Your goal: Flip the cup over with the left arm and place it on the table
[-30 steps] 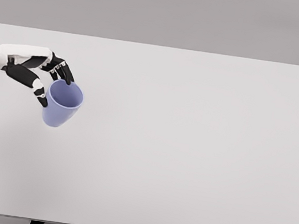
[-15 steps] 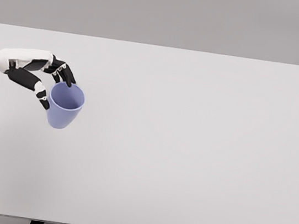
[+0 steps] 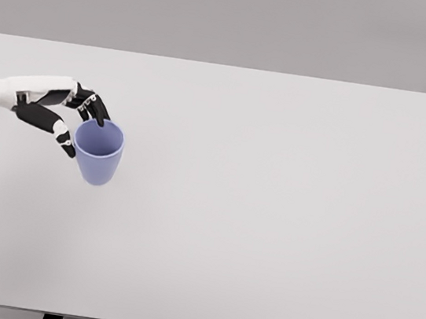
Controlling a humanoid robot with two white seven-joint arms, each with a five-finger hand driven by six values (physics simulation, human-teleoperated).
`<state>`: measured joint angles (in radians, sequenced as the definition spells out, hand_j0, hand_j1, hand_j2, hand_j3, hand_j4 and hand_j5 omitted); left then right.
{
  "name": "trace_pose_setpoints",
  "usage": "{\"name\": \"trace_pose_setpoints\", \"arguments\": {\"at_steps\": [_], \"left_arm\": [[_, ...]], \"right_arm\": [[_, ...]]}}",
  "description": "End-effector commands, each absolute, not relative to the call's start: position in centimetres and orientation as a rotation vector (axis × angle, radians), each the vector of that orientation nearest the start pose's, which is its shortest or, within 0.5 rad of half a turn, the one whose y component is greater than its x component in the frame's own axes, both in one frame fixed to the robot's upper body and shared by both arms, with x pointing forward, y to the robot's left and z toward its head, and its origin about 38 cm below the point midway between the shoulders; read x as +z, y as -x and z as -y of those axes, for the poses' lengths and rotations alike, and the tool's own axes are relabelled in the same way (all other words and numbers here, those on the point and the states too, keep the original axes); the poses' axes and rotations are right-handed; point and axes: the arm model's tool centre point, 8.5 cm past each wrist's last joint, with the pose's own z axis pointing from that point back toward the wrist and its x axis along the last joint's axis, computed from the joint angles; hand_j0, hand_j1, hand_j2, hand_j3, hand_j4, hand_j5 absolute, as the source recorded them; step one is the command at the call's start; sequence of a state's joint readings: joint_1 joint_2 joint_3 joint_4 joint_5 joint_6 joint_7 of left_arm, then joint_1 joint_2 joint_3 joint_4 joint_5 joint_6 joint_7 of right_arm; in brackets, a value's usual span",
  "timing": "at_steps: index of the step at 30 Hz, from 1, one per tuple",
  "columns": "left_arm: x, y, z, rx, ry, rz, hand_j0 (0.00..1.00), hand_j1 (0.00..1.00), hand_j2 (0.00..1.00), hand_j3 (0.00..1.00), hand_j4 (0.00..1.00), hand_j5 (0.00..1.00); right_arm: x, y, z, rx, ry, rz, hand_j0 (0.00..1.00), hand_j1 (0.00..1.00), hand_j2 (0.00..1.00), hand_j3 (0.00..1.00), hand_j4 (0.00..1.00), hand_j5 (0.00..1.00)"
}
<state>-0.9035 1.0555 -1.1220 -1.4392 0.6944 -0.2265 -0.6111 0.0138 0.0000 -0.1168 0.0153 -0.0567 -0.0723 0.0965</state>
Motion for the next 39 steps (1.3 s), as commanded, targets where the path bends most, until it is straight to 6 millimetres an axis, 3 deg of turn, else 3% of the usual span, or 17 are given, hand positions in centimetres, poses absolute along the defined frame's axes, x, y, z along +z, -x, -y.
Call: {"name": "trace_pose_setpoints", "arguments": {"at_steps": [1, 39], "left_arm": [[22.6, -43.0, -34.4, -1.313, 0.281, 1.278, 0.44, 0.44, 0.44, 0.44, 0.44, 0.44], [19.2, -41.5, -34.3, -1.312, 0.323, 1.236, 0.48, 0.48, 0.48, 0.48, 0.48, 0.48]], "right_arm": [[-26.2, 0.6, 26.4, -0.169, -0.002, 0.059, 1.00, 1.00, 1.00, 1.00, 1.00, 1.00], [-26.2, 0.6, 26.4, -0.169, -0.002, 0.059, 1.00, 1.00, 1.00, 1.00, 1.00, 1.00]]}}
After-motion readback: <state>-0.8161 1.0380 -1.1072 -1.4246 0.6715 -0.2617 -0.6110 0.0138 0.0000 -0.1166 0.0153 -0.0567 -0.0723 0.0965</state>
